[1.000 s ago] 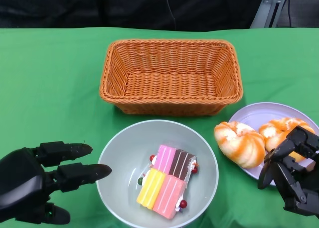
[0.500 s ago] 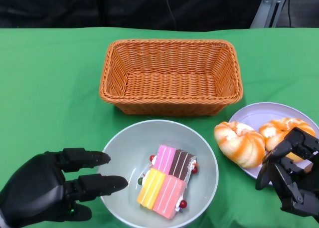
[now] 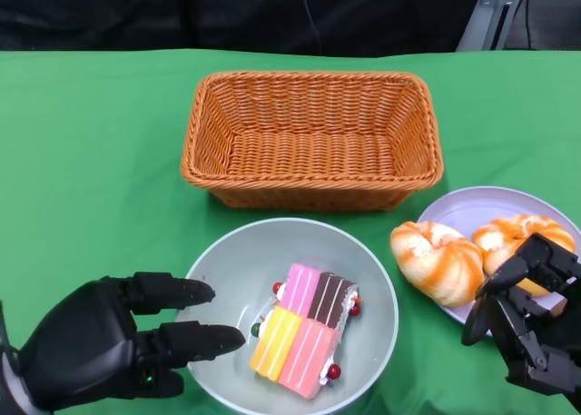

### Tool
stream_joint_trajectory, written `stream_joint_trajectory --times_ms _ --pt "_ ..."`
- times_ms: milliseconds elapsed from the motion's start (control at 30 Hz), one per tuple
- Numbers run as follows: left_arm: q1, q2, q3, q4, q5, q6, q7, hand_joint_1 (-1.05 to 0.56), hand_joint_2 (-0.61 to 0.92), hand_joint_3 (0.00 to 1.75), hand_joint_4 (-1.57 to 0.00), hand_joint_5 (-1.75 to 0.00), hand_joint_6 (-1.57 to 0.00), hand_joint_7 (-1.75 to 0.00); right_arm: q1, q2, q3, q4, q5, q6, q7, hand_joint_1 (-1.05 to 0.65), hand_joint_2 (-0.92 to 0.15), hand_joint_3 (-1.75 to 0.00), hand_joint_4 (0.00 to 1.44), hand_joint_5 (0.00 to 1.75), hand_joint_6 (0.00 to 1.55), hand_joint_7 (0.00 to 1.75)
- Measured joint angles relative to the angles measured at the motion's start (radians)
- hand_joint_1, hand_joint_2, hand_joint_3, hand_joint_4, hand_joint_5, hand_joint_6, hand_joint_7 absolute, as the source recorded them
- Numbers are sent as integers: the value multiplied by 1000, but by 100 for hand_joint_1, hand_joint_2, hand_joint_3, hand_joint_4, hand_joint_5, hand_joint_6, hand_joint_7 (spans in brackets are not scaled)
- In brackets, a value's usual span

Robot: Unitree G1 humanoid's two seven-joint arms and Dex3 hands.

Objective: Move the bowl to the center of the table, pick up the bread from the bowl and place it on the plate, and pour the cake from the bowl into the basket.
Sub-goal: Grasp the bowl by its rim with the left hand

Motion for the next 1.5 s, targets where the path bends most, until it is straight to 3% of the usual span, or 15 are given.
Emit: stream_joint_trajectory --times_ms 200,567,767,1000,1167,1500 --pt "-5 13 -30 3 -13 28 -17 -36 75 0 -80 -3 -81 -1 2 4 1 0 -7 -1 1 -19 -55 -97 70 162 61 134" --pt "-6 40 -37 -65 -65 115 -222 -38 72 0 -78 0 -79 0 3 17 2 0 -34 -9 1 -20 -54 -100 70 164 59 137" --pt "-3 36 -41 -92 -88 154 -275 -38 73 0 -77 0 -78 0 3 20 2 0 -34 -10 3 -20 -54 -97 71 162 61 135" --pt "-4 1 -82 -64 -92 135 -232 -37 74 1 -80 -1 -80 -1 3 24 2 1 -33 -12 4 -21 -57 -90 71 161 63 132" --pt "-20 -10 -116 -27 -56 135 -129 -38 75 1 -84 -2 -82 -1 3 26 2 1 -33 -12 4 -20 -56 -94 71 163 62 134" --pt "-80 -15 -183 37 -48 134 -79 -34 72 0 -89 -3 -87 -2 4 26 2 1 -28 -12 7 -20 -53 -99 71 161 62 133"
